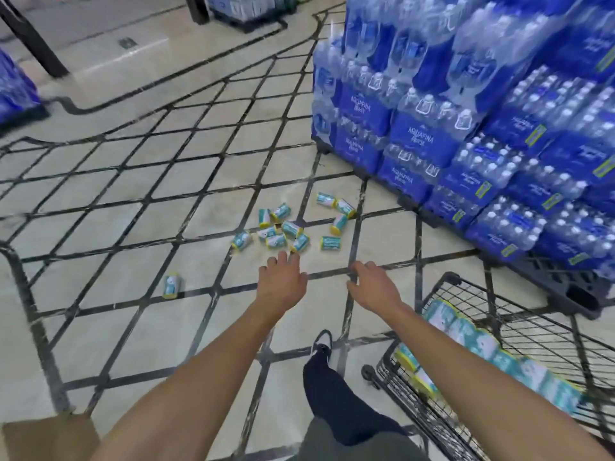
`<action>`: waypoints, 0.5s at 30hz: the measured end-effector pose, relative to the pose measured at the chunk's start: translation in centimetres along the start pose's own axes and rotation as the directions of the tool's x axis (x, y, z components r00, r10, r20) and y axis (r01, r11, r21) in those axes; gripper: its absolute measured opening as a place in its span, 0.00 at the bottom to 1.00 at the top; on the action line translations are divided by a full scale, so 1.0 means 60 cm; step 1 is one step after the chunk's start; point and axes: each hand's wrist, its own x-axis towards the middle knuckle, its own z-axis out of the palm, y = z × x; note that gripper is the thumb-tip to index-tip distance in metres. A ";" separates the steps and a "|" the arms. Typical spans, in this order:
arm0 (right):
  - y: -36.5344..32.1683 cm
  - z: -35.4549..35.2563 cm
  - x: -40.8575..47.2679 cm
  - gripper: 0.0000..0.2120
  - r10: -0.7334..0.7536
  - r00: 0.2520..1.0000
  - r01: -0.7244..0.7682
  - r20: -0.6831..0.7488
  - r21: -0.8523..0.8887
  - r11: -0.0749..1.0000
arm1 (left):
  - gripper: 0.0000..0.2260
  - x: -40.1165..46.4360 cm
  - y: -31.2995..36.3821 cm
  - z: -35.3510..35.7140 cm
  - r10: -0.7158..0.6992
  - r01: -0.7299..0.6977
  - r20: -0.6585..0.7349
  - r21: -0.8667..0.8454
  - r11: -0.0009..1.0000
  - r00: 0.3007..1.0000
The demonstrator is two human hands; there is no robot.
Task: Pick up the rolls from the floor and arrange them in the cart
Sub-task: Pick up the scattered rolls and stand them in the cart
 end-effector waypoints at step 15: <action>0.012 -0.064 0.451 0.17 0.121 0.975 -0.118 0.188 -0.025 0.993 | 0.20 0.478 -0.038 -0.021 0.037 -0.037 0.185 -0.006 0.999 0.982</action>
